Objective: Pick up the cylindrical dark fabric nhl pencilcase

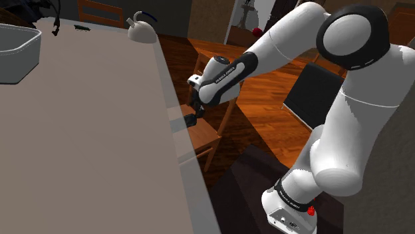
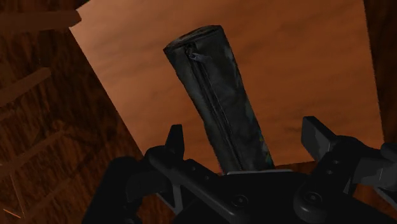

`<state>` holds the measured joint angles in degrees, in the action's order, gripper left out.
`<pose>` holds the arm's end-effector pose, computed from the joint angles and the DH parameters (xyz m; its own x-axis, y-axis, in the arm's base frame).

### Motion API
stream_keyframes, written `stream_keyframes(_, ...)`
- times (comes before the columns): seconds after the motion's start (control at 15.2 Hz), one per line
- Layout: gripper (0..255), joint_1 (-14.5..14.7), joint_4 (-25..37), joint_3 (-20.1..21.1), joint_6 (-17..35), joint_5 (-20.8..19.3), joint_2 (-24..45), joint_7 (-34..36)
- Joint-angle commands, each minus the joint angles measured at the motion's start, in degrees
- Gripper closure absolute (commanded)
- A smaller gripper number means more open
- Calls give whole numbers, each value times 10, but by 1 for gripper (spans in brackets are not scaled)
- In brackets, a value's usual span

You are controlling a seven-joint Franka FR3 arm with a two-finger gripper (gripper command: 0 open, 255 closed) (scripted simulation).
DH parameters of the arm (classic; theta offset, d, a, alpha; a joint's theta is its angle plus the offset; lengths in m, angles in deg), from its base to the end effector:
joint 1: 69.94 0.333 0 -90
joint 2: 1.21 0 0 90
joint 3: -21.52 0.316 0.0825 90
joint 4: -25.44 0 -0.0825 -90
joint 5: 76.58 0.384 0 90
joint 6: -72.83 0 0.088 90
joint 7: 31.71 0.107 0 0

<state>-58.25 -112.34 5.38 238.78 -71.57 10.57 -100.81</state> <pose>0.5239 -0.0470 0.2628 0.4745 0.8753 0.0932 0.8320 -0.4806 0.2772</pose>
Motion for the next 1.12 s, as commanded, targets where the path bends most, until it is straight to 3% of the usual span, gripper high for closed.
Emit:
stream_keyframes(0.0, 0, -28, 28, 39, 30, 43, 52, -72)
stream_keyframes(0.33, 0, -93, 101, 123, 75, 60, 153, -173)
stream_keyframes(0.92, 0, -111, 117, 144, 118, 66, 211, -181)
stream_keyframes(0.99, 255, -111, 116, 144, 119, 66, 211, -180)
stream_keyframes(1.06, 255, -111, 116, 144, 119, 66, 211, -181)
